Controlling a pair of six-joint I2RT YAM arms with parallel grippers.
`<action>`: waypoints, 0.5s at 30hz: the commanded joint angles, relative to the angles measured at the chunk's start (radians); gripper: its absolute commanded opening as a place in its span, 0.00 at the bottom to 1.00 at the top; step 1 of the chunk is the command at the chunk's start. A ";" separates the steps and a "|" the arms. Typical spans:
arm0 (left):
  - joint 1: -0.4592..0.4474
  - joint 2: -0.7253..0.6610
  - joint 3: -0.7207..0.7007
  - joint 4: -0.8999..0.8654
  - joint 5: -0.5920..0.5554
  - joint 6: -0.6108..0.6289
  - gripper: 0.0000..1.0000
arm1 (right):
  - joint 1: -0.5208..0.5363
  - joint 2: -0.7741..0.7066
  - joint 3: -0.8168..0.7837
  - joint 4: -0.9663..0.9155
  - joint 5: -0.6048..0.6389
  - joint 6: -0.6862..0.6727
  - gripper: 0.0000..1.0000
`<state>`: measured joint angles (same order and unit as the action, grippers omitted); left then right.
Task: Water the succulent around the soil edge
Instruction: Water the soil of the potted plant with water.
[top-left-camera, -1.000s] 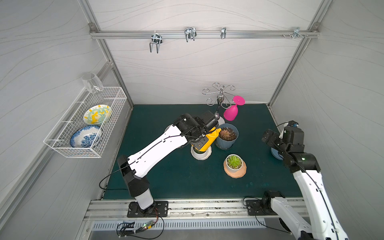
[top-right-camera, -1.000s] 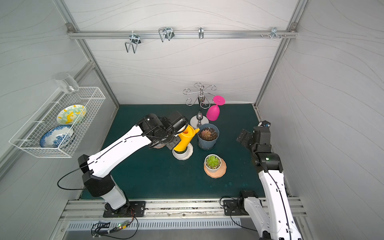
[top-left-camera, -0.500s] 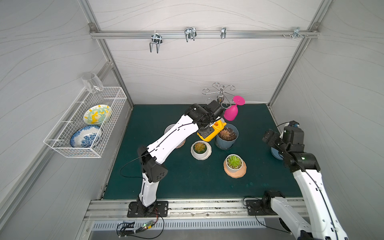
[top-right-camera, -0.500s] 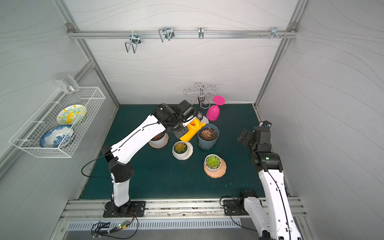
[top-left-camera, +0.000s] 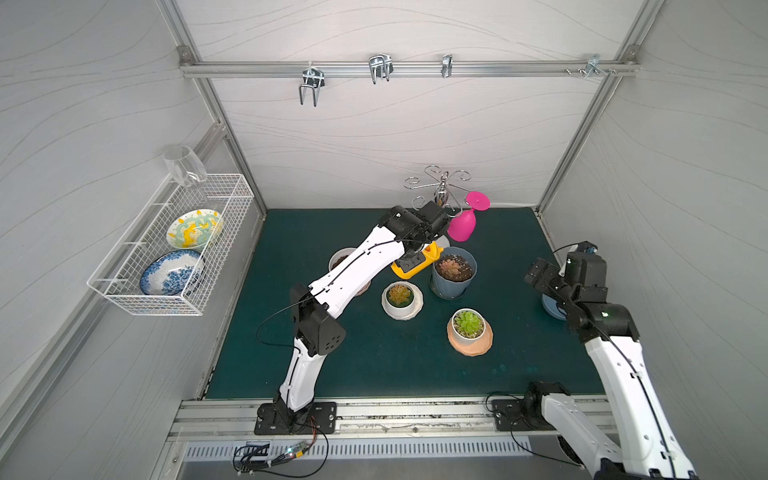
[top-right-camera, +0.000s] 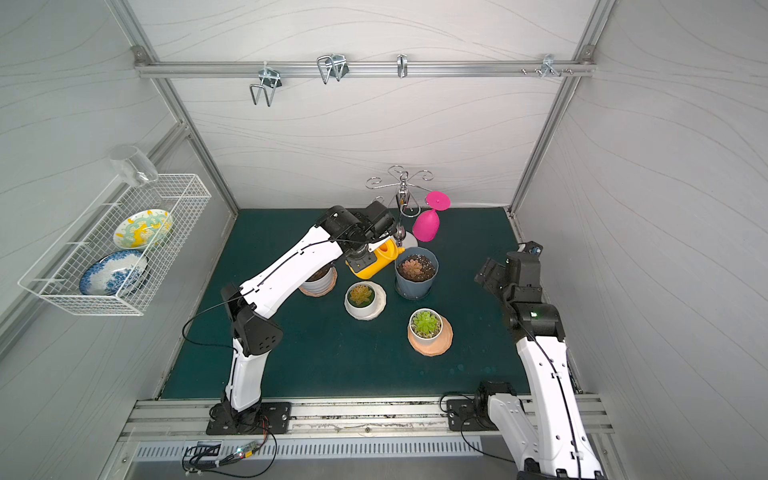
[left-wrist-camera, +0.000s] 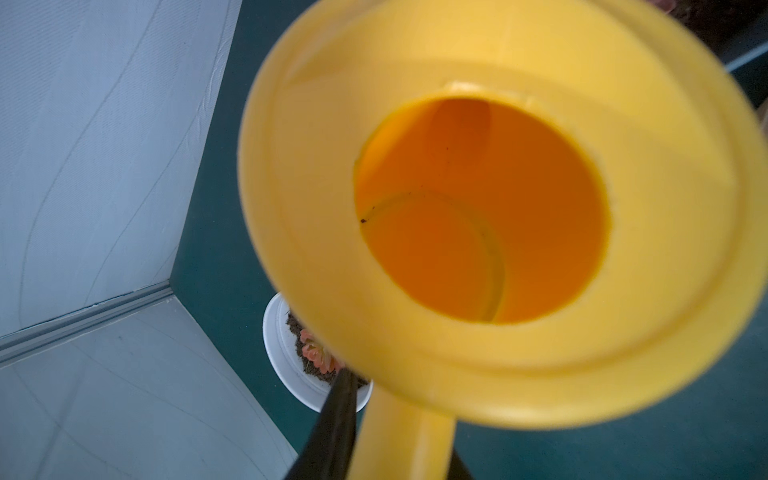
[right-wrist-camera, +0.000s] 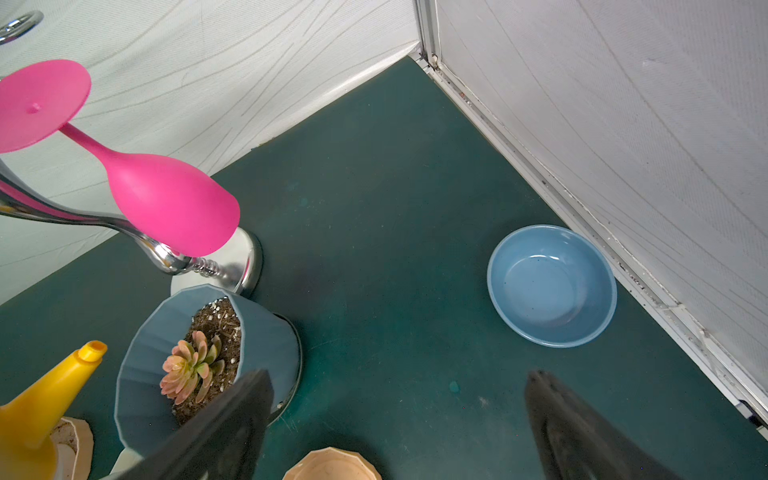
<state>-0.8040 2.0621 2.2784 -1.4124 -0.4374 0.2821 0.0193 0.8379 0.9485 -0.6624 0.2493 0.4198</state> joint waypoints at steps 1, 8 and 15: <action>0.003 0.017 0.052 -0.003 -0.041 0.023 0.00 | -0.007 0.004 -0.005 0.009 0.008 0.010 0.99; 0.001 0.024 0.053 -0.016 -0.060 0.020 0.00 | -0.007 0.007 0.001 0.010 0.005 0.008 0.99; -0.005 0.023 0.047 -0.027 -0.075 0.019 0.00 | -0.007 0.012 0.001 0.014 0.000 0.008 0.99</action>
<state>-0.8051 2.0769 2.2810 -1.4368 -0.4839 0.2996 0.0189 0.8486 0.9485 -0.6621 0.2489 0.4202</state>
